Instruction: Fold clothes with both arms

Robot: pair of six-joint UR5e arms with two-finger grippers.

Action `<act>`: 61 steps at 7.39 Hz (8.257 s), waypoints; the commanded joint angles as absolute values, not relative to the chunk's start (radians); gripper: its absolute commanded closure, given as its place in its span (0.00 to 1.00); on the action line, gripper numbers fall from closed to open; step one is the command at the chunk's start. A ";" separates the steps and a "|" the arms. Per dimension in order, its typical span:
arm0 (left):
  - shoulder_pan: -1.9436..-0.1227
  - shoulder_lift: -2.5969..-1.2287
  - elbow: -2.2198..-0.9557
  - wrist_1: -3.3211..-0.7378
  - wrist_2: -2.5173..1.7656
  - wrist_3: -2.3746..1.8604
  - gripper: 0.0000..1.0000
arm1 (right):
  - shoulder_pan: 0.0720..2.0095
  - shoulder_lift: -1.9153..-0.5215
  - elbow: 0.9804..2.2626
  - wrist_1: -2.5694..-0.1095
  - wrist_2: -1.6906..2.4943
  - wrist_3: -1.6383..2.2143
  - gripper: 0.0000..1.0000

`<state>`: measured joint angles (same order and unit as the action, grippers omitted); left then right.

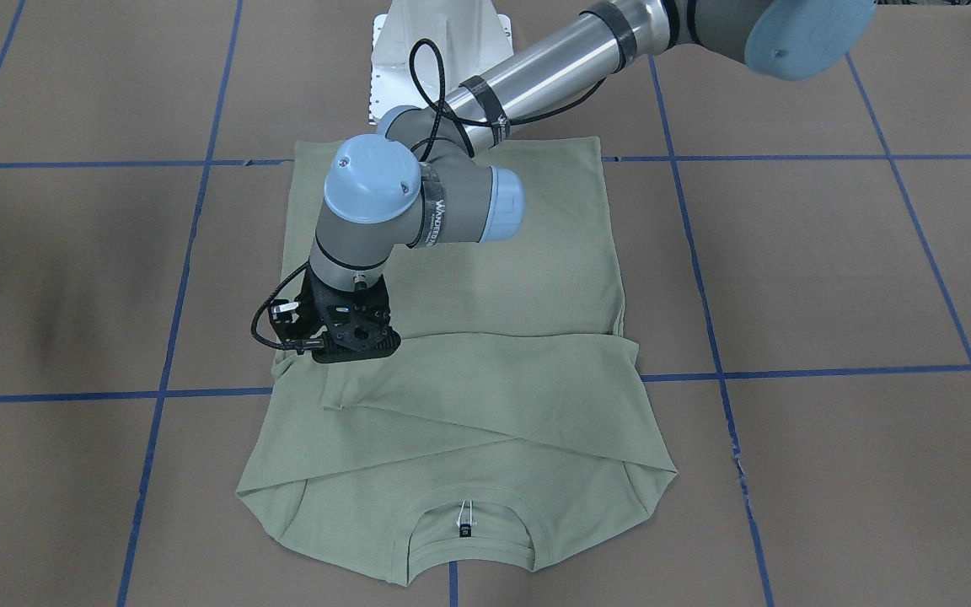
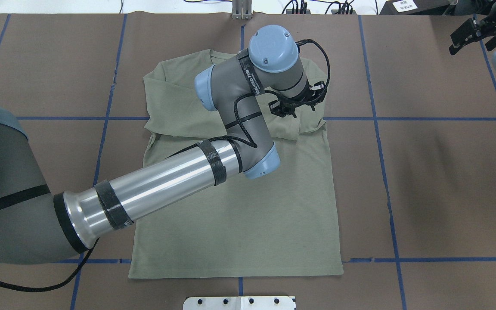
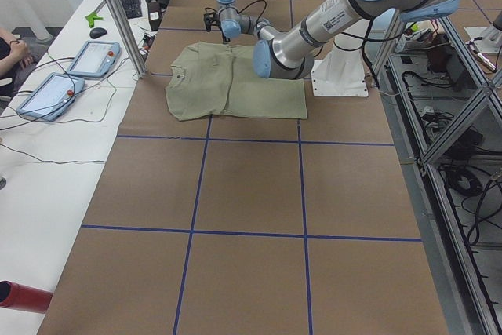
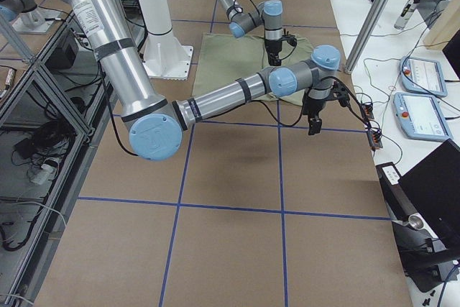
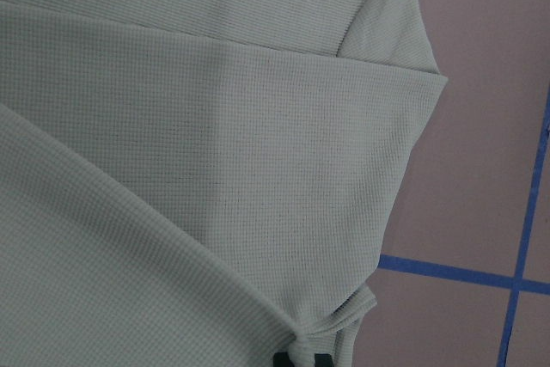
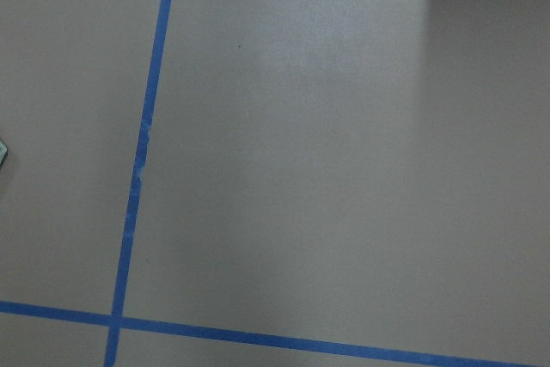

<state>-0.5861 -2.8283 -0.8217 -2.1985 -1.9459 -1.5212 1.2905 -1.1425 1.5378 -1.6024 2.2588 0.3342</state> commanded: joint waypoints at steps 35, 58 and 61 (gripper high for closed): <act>-0.100 -1.552 -2.034 -2.272 -1.585 -1.786 1.00 | 0.255 -1.709 2.212 -1.083 1.583 1.795 0.00; -0.094 -1.548 -2.036 -2.143 -1.586 -1.769 1.00 | 0.250 -1.707 2.207 -1.089 1.583 1.853 0.00; -0.109 -1.560 -2.092 -2.143 -1.594 -1.769 1.00 | 0.247 -1.707 2.207 -1.094 1.583 1.917 0.01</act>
<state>-0.1016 -1.5554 -2.0578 -2.1430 -1.5893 -1.7687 0.2478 -1.7072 2.2074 -1.0902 1.5831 1.8731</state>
